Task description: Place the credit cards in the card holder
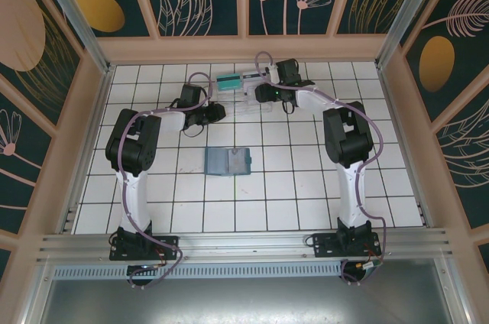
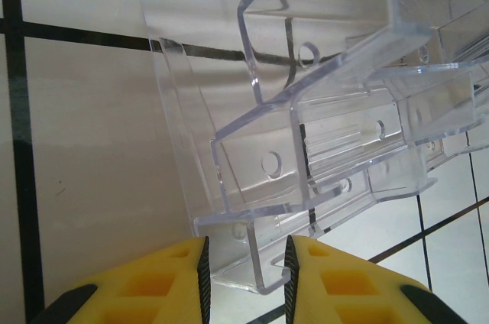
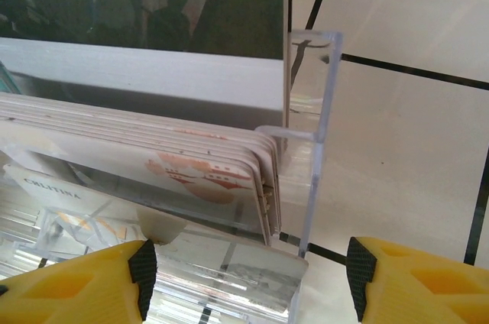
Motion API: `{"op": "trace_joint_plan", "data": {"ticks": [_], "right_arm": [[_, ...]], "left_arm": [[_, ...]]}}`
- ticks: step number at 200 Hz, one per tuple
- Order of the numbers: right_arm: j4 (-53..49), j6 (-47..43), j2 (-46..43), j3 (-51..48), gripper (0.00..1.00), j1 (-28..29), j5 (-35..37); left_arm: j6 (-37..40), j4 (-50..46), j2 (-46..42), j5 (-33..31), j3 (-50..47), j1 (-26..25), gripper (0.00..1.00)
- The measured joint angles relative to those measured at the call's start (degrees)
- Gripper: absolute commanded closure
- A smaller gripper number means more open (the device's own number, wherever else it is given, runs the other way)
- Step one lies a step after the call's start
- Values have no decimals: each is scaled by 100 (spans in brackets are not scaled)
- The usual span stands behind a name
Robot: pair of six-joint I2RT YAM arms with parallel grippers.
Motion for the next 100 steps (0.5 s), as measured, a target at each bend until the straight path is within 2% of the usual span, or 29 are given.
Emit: {"op": "trace_joint_plan", "data": {"ticks": [31, 69, 100], "right_arm": [[48, 26, 0, 0, 46, -22, -151], [55, 7, 0, 2, 54, -55, -251], [55, 0, 0, 2, 66, -94, -275]], "left_arm": [[0, -2, 0, 4, 0, 0, 71], [0, -2, 0, 7, 0, 0, 70], [0, -2, 0, 4, 0, 0, 71]]}}
